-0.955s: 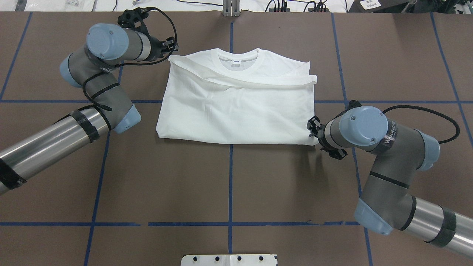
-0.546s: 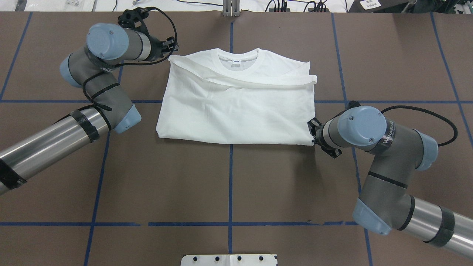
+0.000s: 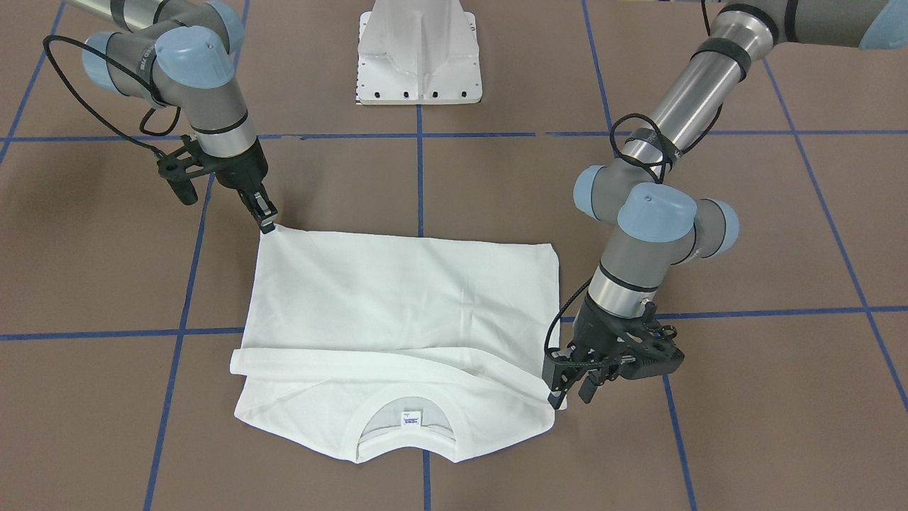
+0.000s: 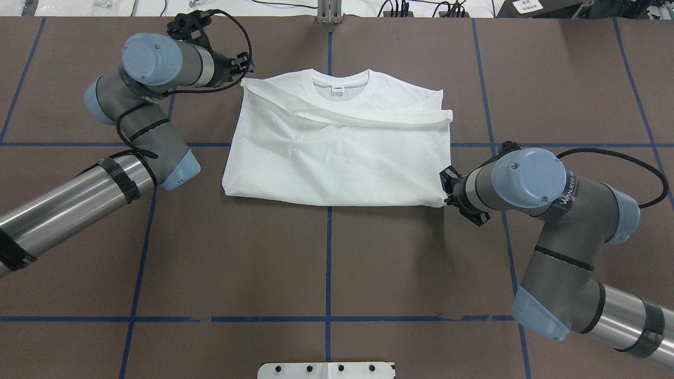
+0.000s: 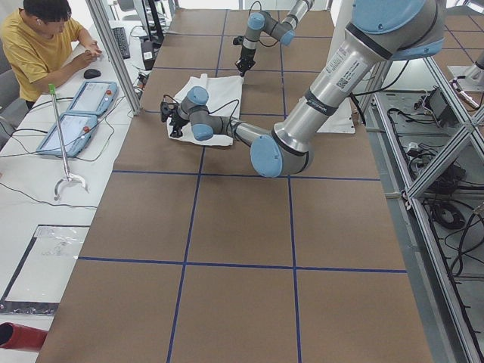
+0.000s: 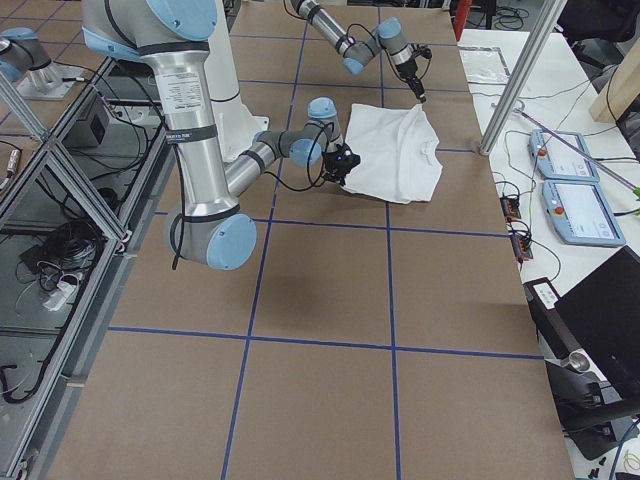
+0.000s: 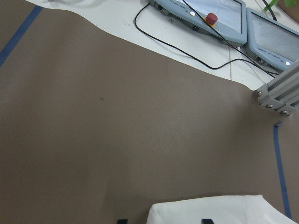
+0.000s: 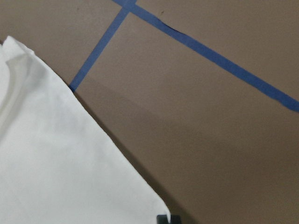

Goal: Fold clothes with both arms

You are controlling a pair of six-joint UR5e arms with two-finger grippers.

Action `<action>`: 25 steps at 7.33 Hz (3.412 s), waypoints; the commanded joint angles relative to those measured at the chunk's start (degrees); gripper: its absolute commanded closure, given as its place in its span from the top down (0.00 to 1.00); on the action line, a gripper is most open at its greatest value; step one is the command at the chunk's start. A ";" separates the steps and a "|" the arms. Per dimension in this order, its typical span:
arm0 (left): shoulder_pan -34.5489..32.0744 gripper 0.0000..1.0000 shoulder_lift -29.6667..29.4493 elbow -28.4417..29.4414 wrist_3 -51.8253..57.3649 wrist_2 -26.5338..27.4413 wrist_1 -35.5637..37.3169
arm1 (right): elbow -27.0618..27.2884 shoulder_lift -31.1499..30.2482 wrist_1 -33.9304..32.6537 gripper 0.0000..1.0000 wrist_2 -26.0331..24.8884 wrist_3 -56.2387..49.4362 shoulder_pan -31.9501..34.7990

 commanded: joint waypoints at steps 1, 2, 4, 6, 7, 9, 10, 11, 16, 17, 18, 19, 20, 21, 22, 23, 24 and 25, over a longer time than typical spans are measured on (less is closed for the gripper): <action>0.00 0.61 0.13 -0.55 -0.16 -0.09 0.03 | 7.61 -6.48 -0.29 0.00 1.95 0.15 -0.09; 0.00 0.61 0.13 -2.30 -0.51 -0.52 0.38 | 11.82 -9.90 -0.29 0.00 5.53 0.24 -0.35; 0.61 0.61 3.62 -10.01 -0.78 -0.79 1.60 | 17.37 -15.88 -0.37 0.00 8.38 0.24 -8.22; 1.58 0.61 9.24 -20.37 -6.44 -7.33 6.07 | 21.61 -19.60 -0.29 0.00 17.28 0.24 -14.30; 2.37 0.61 11.79 -25.64 -11.02 -8.95 6.62 | 22.92 -19.52 -0.29 0.00 21.35 0.33 -16.85; 10.16 0.78 18.31 -37.16 -13.78 -9.23 13.34 | 23.64 -18.73 -0.29 0.00 21.22 5.74 -22.74; 12.11 0.96 18.41 -39.56 -14.05 -9.23 17.13 | 23.64 -18.73 -0.29 0.00 21.13 7.08 -23.55; 14.39 1.00 18.41 -39.84 -16.23 -9.06 17.25 | 23.64 -18.73 -0.29 0.00 20.95 7.10 -23.47; 23.29 0.86 17.10 -34.33 -24.07 -8.61 16.91 | 23.55 -18.64 -0.29 0.00 20.86 7.10 -23.90; 23.29 0.78 16.49 -33.87 -24.07 -8.53 16.90 | 23.64 -18.64 -0.29 0.31 20.86 7.10 -23.47; 23.29 0.69 16.39 -33.87 -23.98 -8.35 16.90 | 23.55 -18.64 -0.20 0.99 20.95 7.18 -22.51; 23.29 0.52 16.39 -33.96 -23.89 -8.44 16.82 | 23.55 -18.64 -0.29 1.00 20.95 7.19 -21.80; 23.55 0.34 15.96 -33.87 -23.72 -8.44 16.73 | 23.64 -18.64 -0.29 1.00 21.04 7.19 -21.10; 23.64 0.23 15.95 -33.78 -23.63 -8.26 16.73 | 23.64 -18.55 -0.20 1.00 21.21 7.19 -20.22; 23.64 0.17 15.95 -33.52 -23.54 -8.18 16.73 | 23.64 -17.94 -0.20 1.00 21.22 7.19 -19.34; 23.64 0.00 15.86 -32.73 -23.37 -7.83 16.73 | 23.64 -17.41 -0.20 1.00 21.39 7.27 -18.81; 23.56 0.00 15.95 -32.73 -23.02 -5.47 16.73 | 23.64 -17.41 -0.20 1.00 21.39 7.27 -18.37; 23.29 0.00 15.95 -33.07 -22.93 -5.02 16.73 | 23.73 -17.32 -0.20 1.00 21.48 7.27 -17.58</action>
